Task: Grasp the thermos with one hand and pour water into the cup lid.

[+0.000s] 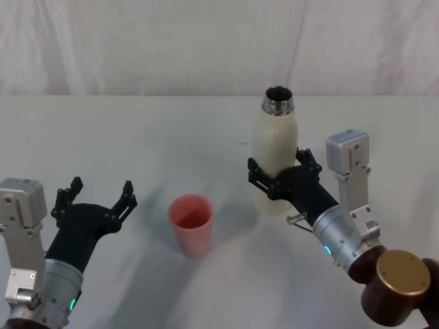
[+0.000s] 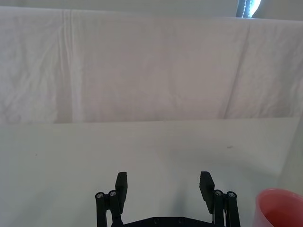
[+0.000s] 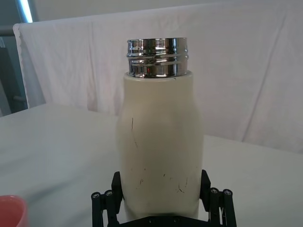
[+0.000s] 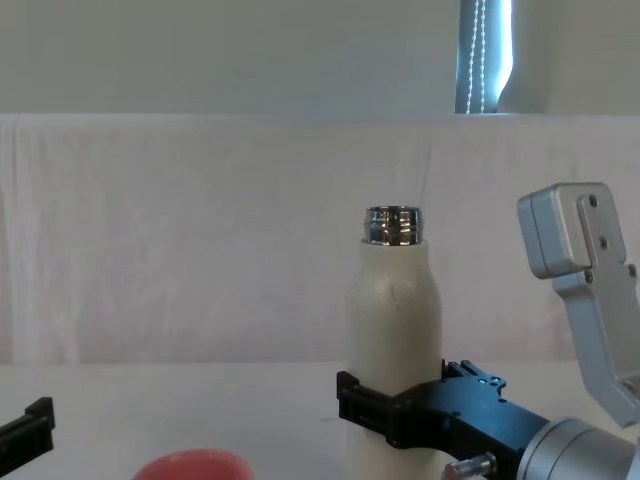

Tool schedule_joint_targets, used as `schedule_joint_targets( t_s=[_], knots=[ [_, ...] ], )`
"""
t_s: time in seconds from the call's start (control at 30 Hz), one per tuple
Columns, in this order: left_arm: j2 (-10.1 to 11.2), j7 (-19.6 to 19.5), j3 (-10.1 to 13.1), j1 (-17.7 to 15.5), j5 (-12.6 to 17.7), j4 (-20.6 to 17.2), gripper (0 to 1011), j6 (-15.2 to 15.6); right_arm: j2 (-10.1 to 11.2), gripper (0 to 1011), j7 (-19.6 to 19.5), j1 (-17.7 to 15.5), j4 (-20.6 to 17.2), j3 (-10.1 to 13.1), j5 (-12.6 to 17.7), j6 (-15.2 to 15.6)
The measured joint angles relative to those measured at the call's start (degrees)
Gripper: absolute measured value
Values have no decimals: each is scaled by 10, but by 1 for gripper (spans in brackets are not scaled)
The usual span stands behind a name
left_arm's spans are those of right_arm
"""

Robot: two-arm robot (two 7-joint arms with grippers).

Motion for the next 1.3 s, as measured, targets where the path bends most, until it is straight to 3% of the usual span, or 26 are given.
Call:
schedule_joint_targets(
  t_s=[0.17, 0.3, 0.63, 1.3],
  knots=[
    [0, 0, 0, 0, 0, 0, 1001, 0, 2, 959, 1, 1, -6, -1, 2, 13],
    [0, 0, 0, 0, 0, 0, 1001, 0, 11, 957, 3, -2, -39, -8, -3, 40],
    [0, 0, 0, 0, 0, 0, 1001, 0, 29, 956, -2, -10, -106, -7, -15, 71],
    [0, 0, 0, 0, 0, 0, 1001, 0, 27, 956, -3, -9, -98, -8, -15, 68]
  ],
)
